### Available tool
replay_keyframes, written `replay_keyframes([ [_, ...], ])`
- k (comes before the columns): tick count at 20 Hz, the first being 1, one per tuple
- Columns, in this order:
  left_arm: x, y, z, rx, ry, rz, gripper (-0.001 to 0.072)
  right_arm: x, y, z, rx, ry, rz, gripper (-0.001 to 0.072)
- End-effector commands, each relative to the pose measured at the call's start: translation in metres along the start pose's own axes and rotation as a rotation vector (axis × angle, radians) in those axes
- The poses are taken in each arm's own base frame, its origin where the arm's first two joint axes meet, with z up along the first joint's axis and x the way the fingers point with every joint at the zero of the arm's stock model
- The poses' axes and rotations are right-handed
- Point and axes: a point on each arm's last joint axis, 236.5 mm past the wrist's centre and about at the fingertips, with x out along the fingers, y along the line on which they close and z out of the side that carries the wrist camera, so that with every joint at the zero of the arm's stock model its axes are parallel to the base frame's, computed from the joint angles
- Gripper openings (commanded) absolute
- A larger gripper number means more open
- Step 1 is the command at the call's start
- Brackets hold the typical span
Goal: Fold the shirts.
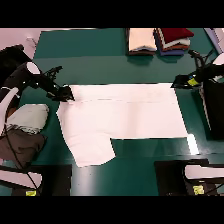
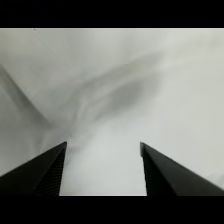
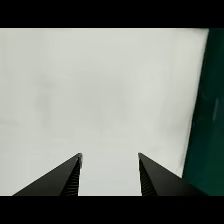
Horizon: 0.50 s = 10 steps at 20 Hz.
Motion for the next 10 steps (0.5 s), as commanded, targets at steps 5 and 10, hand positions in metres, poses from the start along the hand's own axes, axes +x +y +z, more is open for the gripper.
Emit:
replay_keyframes([
  [5, -0.052, -0.01, -0.082, 0.022, -0.067, 0.056, 0.055, -0.036, -0.079, -0.142, 0.273, 0.127, -0.102, 0.041],
  [10, -0.046, -0.011, -0.138, -0.022, -0.05, 0.046, 0.055, -0.002, -0.082, -0.224, 0.497, 0.217, 0.021, 0.0495],
])
